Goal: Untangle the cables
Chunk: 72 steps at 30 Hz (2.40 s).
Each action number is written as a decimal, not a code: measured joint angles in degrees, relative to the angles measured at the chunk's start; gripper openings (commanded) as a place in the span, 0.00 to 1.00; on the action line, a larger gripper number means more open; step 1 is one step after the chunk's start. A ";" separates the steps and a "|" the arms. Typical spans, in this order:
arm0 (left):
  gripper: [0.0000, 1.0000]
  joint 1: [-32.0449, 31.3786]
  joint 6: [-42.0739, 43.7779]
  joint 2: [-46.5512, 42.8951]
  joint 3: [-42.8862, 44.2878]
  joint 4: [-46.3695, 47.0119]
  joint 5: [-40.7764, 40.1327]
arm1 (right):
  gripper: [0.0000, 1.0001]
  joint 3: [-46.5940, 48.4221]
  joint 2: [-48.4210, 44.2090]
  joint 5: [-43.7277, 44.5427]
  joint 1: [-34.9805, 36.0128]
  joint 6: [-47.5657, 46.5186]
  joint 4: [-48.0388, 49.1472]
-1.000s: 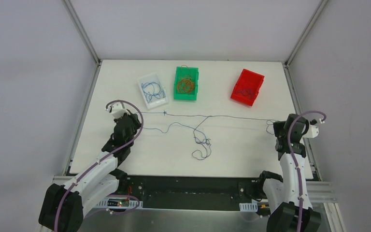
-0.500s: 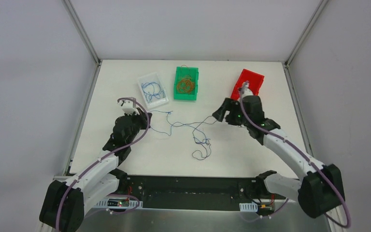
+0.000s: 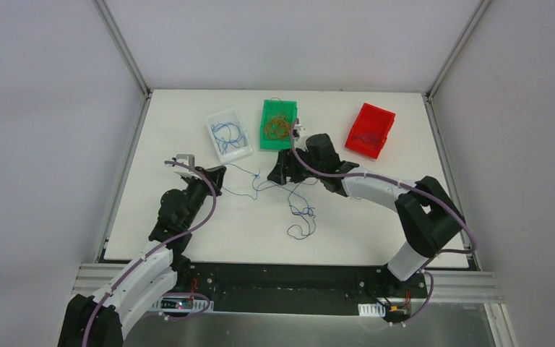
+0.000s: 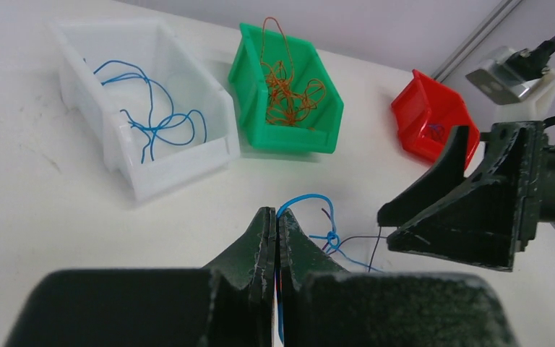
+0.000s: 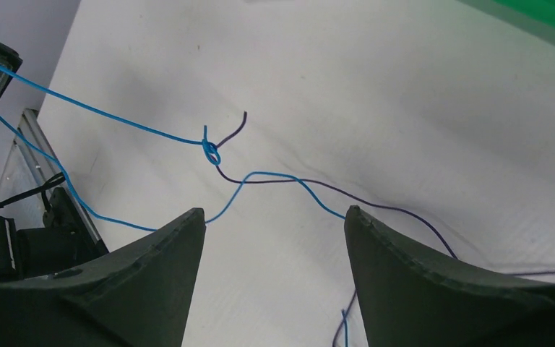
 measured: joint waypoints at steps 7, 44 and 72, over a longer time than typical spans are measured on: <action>0.00 0.00 -0.04 -0.04 -0.09 1.22 0.15 | 0.67 0.00 6.10 -0.52 5.29 3.61 12.72; 0.00 -0.02 -0.39 4.52 1.99 -7.30 -8.11 | 0.00 -20.09 -20.90 22.27 -11.78 12.41 10.86; 0.00 -0.02 -0.42 8.04 4.02 -8.59 -7.69 | 0.99 -12.20 -26.51 43.98 -30.27 27.17 -37.11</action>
